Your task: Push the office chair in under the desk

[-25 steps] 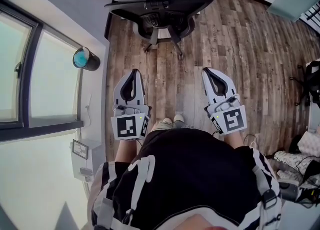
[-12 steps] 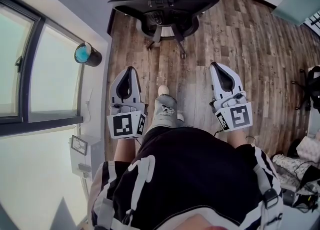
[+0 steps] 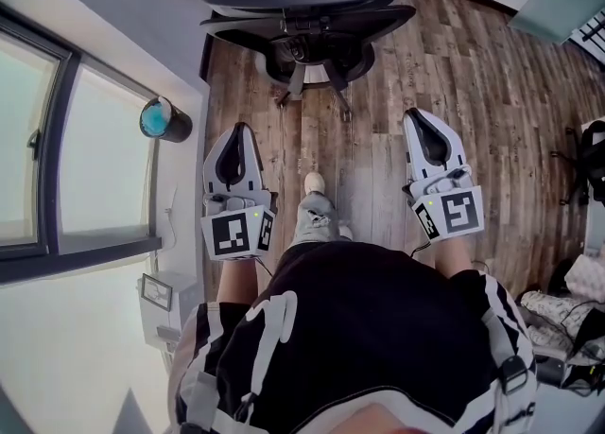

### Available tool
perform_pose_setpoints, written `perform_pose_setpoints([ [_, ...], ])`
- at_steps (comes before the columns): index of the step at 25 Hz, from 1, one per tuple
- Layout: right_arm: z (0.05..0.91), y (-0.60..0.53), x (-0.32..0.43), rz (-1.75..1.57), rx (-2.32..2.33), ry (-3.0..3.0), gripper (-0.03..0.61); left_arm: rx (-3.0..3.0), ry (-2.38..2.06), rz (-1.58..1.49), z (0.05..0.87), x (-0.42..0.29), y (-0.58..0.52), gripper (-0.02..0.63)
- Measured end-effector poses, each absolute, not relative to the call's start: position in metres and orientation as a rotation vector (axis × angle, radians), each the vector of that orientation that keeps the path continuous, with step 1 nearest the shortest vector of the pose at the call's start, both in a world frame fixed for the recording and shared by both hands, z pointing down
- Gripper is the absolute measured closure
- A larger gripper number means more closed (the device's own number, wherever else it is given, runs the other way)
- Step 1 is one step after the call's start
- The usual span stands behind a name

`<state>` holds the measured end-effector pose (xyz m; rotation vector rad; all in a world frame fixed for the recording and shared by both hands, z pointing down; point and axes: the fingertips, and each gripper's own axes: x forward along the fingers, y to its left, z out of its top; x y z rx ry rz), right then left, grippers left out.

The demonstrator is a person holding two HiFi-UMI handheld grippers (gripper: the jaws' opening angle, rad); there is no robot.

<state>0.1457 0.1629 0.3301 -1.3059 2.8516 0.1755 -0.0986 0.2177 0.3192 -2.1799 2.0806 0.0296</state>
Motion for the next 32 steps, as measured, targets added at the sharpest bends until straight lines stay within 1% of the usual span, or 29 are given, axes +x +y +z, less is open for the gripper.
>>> perform_pose_setpoints([
  [12,0.318,0.110,0.128,0.224,-1.366,2.826,0.565,-2.162,2.107,0.067,0.316,-0.135,0.160,0.604],
  [16,0.313,0.094,0.124,0.257,-1.384,2.832,0.545,-2.177,2.098,0.079,0.314,-0.140,0.141,0.601],
  [17,0.312,0.090,0.123,0.264,-1.388,2.834,0.527,-2.185,2.092,0.078,0.314,-0.141,0.136,0.592],
  [19,0.310,0.082,0.122,0.274,-1.395,2.833,0.499,-2.193,2.083,0.072,0.313,-0.142,0.127,0.538],
  [20,0.309,0.078,0.121,0.276,-1.399,2.832,0.492,-2.194,2.080,0.069,0.312,-0.143,0.122,0.521],
  [28,0.306,0.047,0.116,0.273,-1.432,2.809,0.419,-2.231,2.071,0.054,0.314,-0.149,0.090,0.466],
  [32,0.305,0.033,0.115,0.271,-1.459,2.794,0.396,-2.231,2.074,0.046,0.315,-0.154,0.077,0.442],
])
